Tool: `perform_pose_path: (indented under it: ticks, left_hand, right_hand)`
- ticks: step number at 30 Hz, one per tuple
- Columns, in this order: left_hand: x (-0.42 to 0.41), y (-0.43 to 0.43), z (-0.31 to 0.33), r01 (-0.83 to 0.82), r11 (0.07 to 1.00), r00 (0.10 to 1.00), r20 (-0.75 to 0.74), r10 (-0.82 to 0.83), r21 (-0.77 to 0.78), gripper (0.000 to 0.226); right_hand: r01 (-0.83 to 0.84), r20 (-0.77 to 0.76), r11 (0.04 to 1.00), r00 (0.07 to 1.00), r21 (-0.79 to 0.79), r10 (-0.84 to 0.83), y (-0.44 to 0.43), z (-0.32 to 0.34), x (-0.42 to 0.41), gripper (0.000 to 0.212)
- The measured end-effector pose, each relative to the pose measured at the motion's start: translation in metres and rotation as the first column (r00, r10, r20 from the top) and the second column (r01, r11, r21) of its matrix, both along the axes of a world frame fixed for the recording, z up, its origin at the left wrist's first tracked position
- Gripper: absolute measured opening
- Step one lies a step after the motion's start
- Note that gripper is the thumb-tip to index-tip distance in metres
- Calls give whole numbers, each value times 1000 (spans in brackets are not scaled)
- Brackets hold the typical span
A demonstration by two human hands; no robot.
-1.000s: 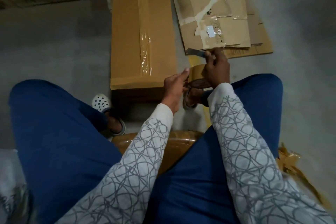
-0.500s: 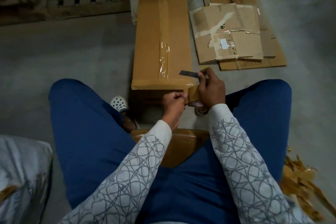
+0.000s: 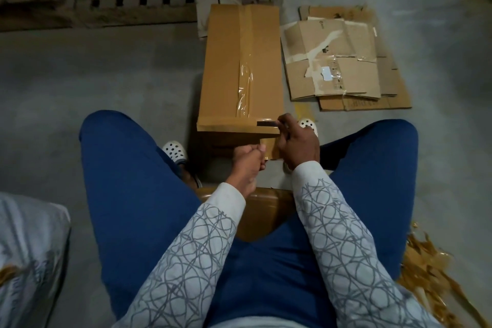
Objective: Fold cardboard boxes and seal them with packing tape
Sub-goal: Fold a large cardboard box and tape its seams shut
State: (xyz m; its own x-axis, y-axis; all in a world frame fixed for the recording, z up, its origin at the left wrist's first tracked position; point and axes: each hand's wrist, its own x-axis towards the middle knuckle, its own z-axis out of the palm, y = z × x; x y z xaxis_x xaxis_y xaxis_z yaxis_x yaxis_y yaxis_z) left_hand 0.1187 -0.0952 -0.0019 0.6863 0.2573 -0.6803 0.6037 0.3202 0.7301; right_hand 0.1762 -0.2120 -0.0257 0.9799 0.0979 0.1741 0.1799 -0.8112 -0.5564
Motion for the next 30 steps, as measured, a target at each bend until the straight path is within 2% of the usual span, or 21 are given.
perform_pose_path:
  ticks: [5, 7, 10, 13, 16, 20, 23, 25, 27, 29, 30]
  left_hand:
    - [1, 6, 8, 20, 1000, 1000, 15, -20, -19, 13]
    - [-1, 9, 12, 52, 999, 998, 22, -52, 7, 11]
    - [0, 20, 22, 98, 992, 995, 24, -100, 78, 11]
    - [6, 33, 35, 159, 967, 985, 39, -170, 199, 10]
    - [19, 57, 46, 281, 885, 952, 7, -305, 370, 10]
    - [49, 112, 59, 444, 708, 885, -146, -442, 549, 14]
    - [70, 146, 70, 461, 638, 872, -179, -456, 617, 12]
    - [83, 164, 70, 392, 691, 904, -116, -411, 607, 17]
    - [89, 181, 61, 246, 817, 955, 13, -296, 521, 20]
    - [90, 195, 43, 25, 935, 989, 128, -75, 353, 21]
    - [91, 200, 34, -80, 963, 989, 138, 45, 256, 21]
  right_hand:
    - [41, 101, 998, 994, -43, -37, 7, -3, 1, 15]
    - [60, 48, 998, 997, -33, -58, 7, -8, 3, 15]
    - [86, -162, 989, 985, 119, -66, 9, -12, 9, 17]
    - [80, -198, 952, 980, 297, -20, 12, -10, 16, 19]
    - [130, -205, 934, 977, 332, -64, 14, -14, 30, 24]
    - [189, -318, 938, 944, 292, -91, 15, -19, 54, 32]
    - [249, -423, 872, 904, 421, -53, 18, -20, 74, 25]
    - [294, -470, 830, 882, 474, -44, 21, -23, 85, 23]
    - [313, -491, 817, 870, 484, -42, 25, -28, 92, 23]
    - [319, -498, 818, 866, 479, -46, 29, -32, 98, 19]
    - [323, -500, 816, 865, 479, -49, 31, -34, 101, 14]
